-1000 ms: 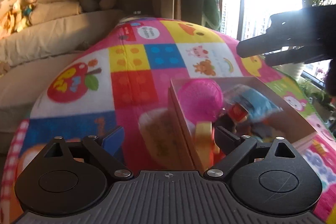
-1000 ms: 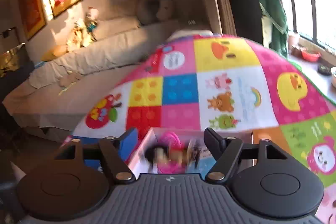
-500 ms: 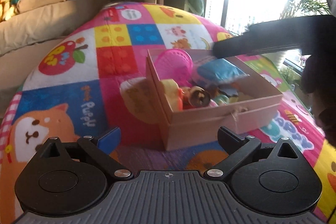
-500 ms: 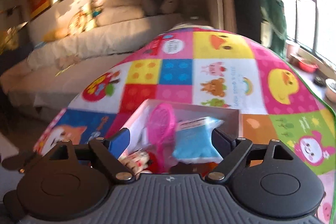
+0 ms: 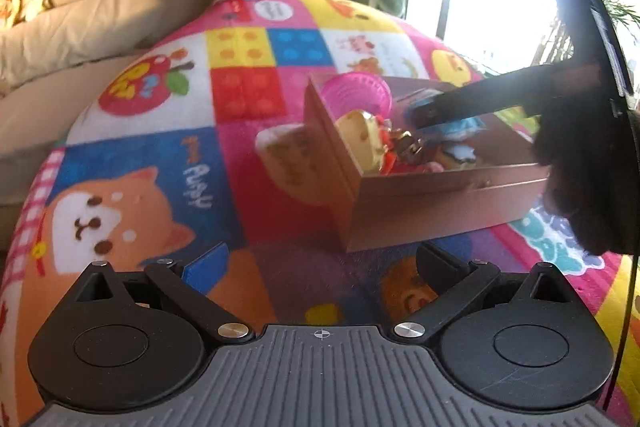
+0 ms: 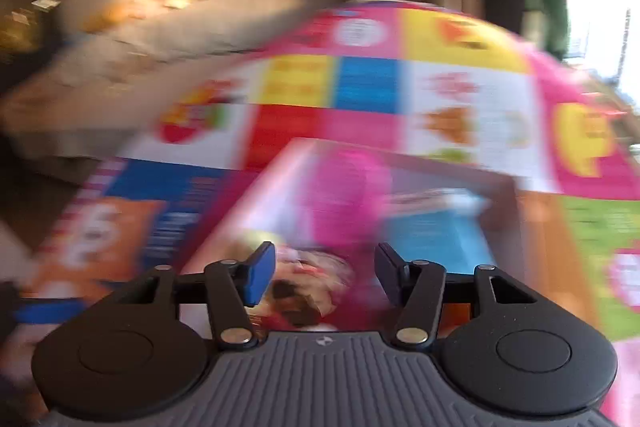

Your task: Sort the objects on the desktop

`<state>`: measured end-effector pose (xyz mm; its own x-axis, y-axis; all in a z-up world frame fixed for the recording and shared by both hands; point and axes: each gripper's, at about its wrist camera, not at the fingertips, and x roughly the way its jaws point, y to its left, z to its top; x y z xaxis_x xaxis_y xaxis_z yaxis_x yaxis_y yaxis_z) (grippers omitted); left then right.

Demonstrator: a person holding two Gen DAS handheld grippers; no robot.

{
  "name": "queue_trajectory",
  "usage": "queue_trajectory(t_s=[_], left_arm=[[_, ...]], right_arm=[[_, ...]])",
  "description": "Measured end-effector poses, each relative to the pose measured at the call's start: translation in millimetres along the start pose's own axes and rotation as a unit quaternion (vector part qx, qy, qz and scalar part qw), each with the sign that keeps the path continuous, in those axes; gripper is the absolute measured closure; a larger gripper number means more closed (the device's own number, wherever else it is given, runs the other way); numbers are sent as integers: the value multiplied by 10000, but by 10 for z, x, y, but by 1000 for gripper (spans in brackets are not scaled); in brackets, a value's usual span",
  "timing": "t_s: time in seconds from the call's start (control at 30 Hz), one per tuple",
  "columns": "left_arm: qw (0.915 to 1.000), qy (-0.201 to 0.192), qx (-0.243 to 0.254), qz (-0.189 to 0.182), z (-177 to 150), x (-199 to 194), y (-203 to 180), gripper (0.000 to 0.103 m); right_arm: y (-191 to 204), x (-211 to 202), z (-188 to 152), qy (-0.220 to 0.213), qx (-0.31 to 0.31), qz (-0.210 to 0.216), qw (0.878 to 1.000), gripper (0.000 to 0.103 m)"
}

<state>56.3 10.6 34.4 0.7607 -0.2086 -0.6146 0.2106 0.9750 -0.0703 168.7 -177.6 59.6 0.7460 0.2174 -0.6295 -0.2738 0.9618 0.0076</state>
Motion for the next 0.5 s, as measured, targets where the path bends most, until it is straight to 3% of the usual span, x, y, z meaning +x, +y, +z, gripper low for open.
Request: queue_trajectory(t_s=[0.1, 0.23, 0.3, 0.37, 0.5], left_arm=[[9999, 89, -46, 25, -38, 43, 24, 0], [9995, 290, -67, 125, -123, 70, 32, 0], [9989, 410, -131, 171, -177, 75, 39, 0], [9982, 482, -176, 311, -227, 68, 31, 0], [9962, 280, -245, 788, -316, 25, -37, 0]], right_arm=[[-160, -120, -56, -118, 53, -214, 9997, 49], [-319, -540, -212, -456, 256, 176, 9985, 48], [-300, -772, -351, -580, 237, 467, 9969, 38], [-226, -958, -511, -681, 176, 646, 9954, 22], [-86, -1135, -850, -609, 320, 587, 9959, 0]])
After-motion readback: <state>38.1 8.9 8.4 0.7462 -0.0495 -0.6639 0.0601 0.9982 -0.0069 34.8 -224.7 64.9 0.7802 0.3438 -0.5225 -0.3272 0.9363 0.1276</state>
